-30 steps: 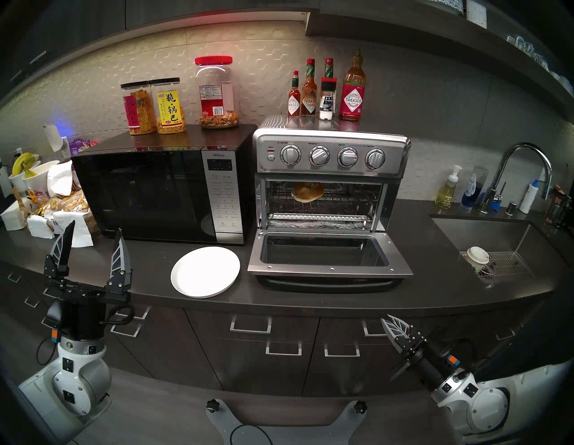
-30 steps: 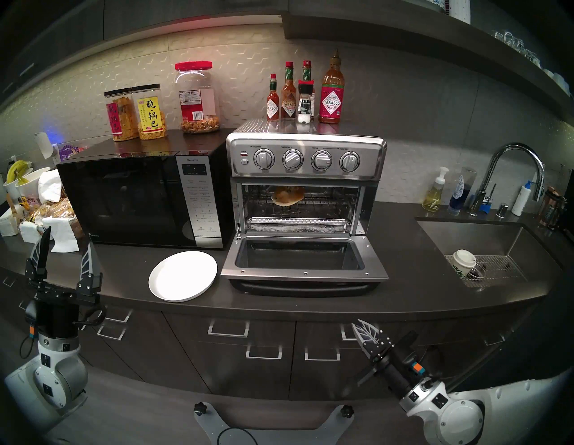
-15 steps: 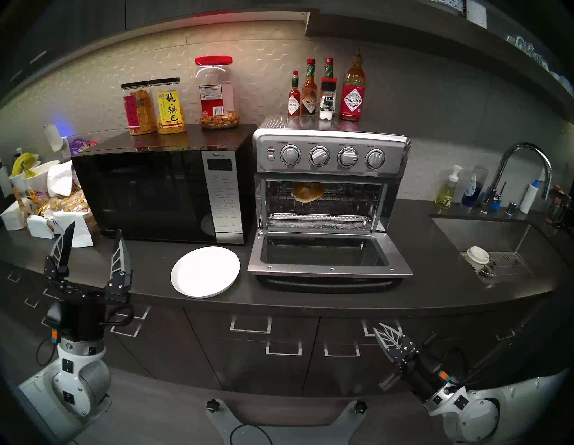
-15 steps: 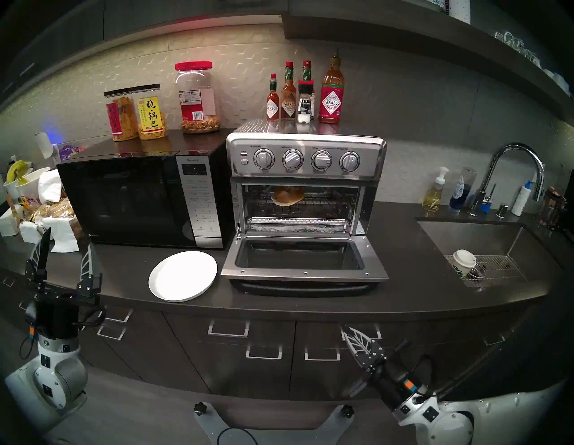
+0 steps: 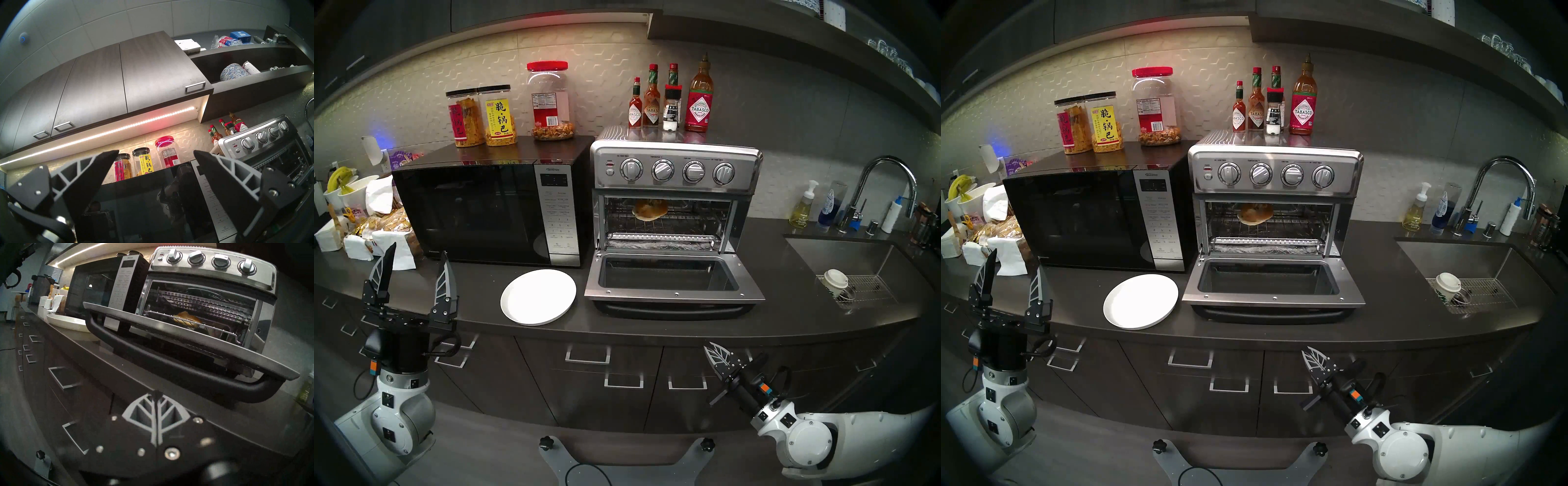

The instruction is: Open the oven and place the bagel inside on the rack

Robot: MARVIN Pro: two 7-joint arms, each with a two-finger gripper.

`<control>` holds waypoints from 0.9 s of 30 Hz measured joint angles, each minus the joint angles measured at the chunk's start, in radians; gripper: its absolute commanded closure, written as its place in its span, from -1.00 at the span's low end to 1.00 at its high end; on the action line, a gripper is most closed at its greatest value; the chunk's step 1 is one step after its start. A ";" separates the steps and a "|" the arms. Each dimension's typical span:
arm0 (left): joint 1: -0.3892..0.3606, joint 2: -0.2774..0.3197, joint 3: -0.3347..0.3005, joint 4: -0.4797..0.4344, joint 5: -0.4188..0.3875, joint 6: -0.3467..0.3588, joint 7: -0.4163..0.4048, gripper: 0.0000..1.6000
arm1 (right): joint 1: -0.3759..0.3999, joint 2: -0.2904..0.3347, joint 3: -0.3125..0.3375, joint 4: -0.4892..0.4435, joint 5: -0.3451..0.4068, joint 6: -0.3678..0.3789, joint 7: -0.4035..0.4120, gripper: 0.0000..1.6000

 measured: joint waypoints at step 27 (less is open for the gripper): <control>0.003 0.000 -0.002 -0.001 0.000 0.000 0.000 -1.00 | 0.015 -0.044 0.028 -0.001 0.014 -0.061 -0.014 1.00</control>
